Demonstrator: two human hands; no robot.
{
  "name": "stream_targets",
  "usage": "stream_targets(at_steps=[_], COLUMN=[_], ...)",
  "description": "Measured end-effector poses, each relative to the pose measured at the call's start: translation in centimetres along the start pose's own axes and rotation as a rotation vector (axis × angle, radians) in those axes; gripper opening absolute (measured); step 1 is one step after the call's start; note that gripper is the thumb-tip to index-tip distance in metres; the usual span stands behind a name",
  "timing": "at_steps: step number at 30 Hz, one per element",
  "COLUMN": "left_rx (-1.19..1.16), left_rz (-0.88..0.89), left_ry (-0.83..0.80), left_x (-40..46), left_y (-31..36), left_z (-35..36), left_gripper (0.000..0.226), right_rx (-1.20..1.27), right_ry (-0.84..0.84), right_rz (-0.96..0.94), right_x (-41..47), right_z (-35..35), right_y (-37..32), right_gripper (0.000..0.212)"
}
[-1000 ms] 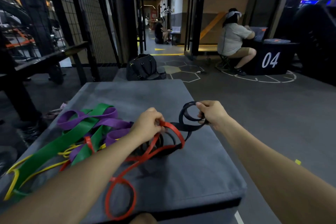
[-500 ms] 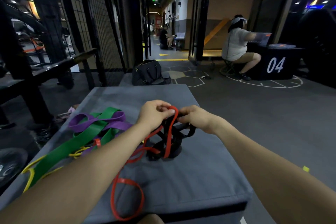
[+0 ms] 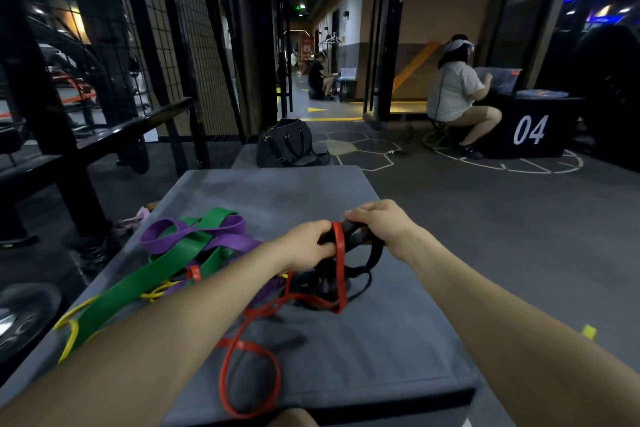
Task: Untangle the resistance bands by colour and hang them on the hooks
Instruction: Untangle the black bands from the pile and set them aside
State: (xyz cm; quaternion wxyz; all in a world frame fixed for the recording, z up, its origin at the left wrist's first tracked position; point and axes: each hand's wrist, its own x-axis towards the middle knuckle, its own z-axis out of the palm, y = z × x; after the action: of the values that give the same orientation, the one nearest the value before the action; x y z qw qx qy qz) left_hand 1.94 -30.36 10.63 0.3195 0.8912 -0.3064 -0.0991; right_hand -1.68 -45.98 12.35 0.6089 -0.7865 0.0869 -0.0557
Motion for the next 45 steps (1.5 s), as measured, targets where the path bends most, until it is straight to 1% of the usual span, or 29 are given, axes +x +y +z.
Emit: stream_targets(at_steps=[1,3,4,7,9,10,12,15,18,20,22,24,25,27,29,31,32,35,37,40,42,45], left_rx=[-0.018,-0.076,-0.096,-0.221,-0.342,-0.366,-0.344,-0.262,-0.160,-0.162,-0.176,-0.190,-0.194,-0.200,-0.233,-0.224,-0.202,-0.148,-0.133,-0.172,-0.206,-0.270], left_rz=[0.014,0.018,0.020,0.001,-0.019,-0.032,-0.038,-0.086,-0.090,-0.091,-0.107,-0.130,-0.152,-0.195,-0.212,-0.244,-0.266,-0.327,-0.357,-0.378,-0.380,-0.401], left_ry=[0.006,0.026,0.031,0.019,0.003,-0.001,0.014,0.074,0.134,0.145,0.143,0.169,0.191,0.245,0.306,0.373,0.405,0.470,0.505,0.534,0.518,0.487], left_x=[-0.1,-0.2,-0.2,-0.2,-0.4,-0.4,-0.4,-0.1,0.0,0.0,-0.2,-0.6,-0.9,-2.2,-3.5,-4.9,-5.5,-6.8,-7.7,-8.9,-10.0,-11.7], left_y=[-0.1,-0.1,0.0,-0.1,0.0,0.0,0.1,0.0,0.3,0.3,0.0,-0.8,-1.5,-3.0,-4.9,-6.4,-7.0,-8.8,-10.1,-11.9,-12.9,-14.4], left_z=[0.1,0.1,0.0,-0.2,-0.4,-0.4,-0.4,-0.6,-1.1,-1.3,-1.7,-2.2,-2.5,-3.5,-4.4,-5.2,-5.4,-6.1,-6.5,-6.6,-6.6,-5.9], left_gripper=[0.006,0.020,0.020,0.002,0.021,0.027,0.027,0.018,0.015,0.016,0.017,0.020,0.022,0.020,0.019,0.022,0.026,0.034,0.034,0.036,0.034,0.024], right_rx=[0.013,0.020,0.010,0.017,0.022,0.013,-0.061,-0.312,-0.396,-0.430,-0.365,-0.237,-0.224,-0.302,-0.433,-0.592,-0.679,-0.833,-0.877,-0.892,-0.906,-0.935], right_ry=[0.000,-0.005,-0.006,-0.018,-0.047,-0.066,-0.082,-0.076,-0.108,-0.105,-0.050,0.092,0.159,0.228,0.252,0.281,0.296,0.324,0.272,0.052,-0.081,-0.252], right_rz=[0.001,0.004,0.005,0.002,0.007,0.002,-0.041,-0.140,-0.204,-0.225,-0.204,-0.120,-0.079,-0.025,0.011,0.056,0.078,0.082,-0.024,-0.188,-0.241,-0.301], right_x=[0.0,-0.2,-0.2,-0.5,-0.9,-1.0,-1.1,-1.2,-1.2,-1.0,-0.4,0.5,1.0,1.6,2.2,2.6,2.7,2.4,2.1,1.7,1.0,0.2], right_z=[0.1,0.5,0.6,0.4,0.3,0.3,0.6,0.9,1.2,1.5,2.0,1.7,1.4,0.3,-0.6,-0.9,-0.7,0.9,2.6,6.0,8.4,11.4], right_y=[-0.1,-0.1,-0.2,-0.6,-0.8,-0.7,-0.5,-0.6,-1.2,-1.6,-1.5,-0.9,-0.4,0.7,2.2,3.7,4.4,5.3,4.9,4.5,5.0,6.5], right_gripper=[0.025,0.026,0.027,0.029,0.030,0.031,0.034,0.036,0.032,0.026,0.025,0.029,0.031,0.032,0.028,0.020,0.019,0.031,0.036,0.034,0.029,0.029])
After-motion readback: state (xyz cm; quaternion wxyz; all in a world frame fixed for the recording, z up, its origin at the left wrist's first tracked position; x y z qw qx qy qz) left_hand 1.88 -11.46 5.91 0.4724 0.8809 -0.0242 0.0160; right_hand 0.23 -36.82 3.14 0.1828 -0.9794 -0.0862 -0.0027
